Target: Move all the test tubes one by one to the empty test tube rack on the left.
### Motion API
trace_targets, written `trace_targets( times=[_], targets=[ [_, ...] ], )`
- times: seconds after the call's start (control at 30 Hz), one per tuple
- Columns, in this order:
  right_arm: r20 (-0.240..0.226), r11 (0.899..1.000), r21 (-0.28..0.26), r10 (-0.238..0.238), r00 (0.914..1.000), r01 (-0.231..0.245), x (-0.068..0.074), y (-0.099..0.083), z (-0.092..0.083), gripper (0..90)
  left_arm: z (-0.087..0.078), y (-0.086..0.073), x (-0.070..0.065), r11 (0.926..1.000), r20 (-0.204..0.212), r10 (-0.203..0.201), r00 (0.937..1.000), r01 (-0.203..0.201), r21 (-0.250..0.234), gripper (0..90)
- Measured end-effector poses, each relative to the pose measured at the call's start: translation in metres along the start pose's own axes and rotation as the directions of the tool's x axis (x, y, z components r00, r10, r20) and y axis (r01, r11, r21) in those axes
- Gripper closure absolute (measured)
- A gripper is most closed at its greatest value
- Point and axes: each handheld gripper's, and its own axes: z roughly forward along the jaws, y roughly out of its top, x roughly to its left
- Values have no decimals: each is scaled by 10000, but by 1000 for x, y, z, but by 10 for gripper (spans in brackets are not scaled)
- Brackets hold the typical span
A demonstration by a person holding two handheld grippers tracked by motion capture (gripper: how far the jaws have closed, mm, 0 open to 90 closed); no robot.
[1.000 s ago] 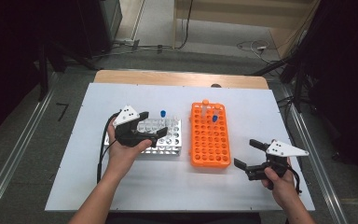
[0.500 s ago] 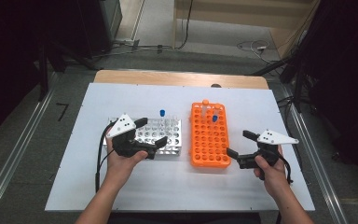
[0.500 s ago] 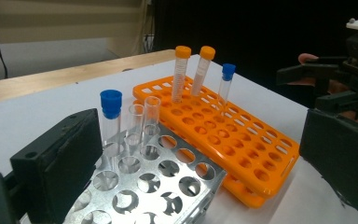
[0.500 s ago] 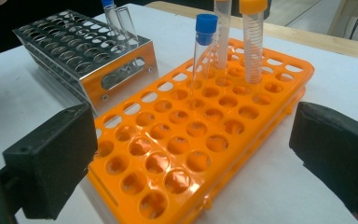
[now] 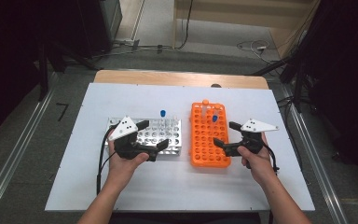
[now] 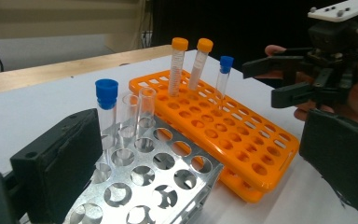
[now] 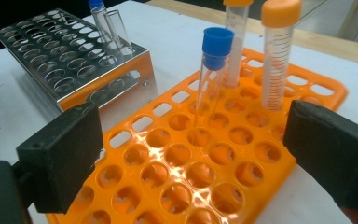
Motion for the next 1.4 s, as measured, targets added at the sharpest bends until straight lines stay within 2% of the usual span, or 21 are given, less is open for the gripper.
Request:
trace_targets(
  times=[0.17,0.23,0.33,0.4,0.5,0.63,0.73,0.87,1.1,1.2,1.3,1.4],
  targets=[
    [-155,9998,165,88,9998,-85,-4,-3,18,79,1,-1,0,10000,-41,-25,10000,25,1,0],
    [-81,9997,205,92,9999,-90,-5,-3,23,102,1,-1,0,10000,-44,-55,10000,55,-6,0],
    [-103,9992,196,336,9994,-334,-6,-3,29,143,1,-2,0,10000,-51,-77,10000,77,28,0],
    [-81,9988,310,391,9992,-389,-7,-3,34,188,1,-2,0,9999,-25,-124,9999,124,17,0],
    [192,9987,419,293,9994,-301,-7,-4,39,276,2,-3,0,9999,-16,-133,9999,133,32,0],
    [226,9982,590,92,9997,-105,-8,-5,44,430,2,-3,1,9999,-17,-146,9999,146,49,0],
    [167,9981,618,17,9999,-27,-7,-7,47,498,1,-3,1,9998,-5,-176,9998,176,53,0],
    [396,9968,716,-394,9984,365,-1,-7,49,575,2,-4,1,9998,21,-172,9998,172,109,0],
    [667,9971,661,-423,9969,378,0,-7,49,739,5,-5,-2,9997,117,-96,9999,93,205,0],
    [405,9968,696,-424,9983,395,-1,-7,47,745,6,-5,-2,9997,142,-110,9998,107,235,0],
    [450,9962,738,-485,9978,451,0,-6,46,745,6,-6,-3,9997,144,-109,9998,105,242,0],
    [523,9973,552,-520,9973,491,1,-4,42,746,6,-6,-4,9996,169,-66,9998,61,278,0]
  ],
)
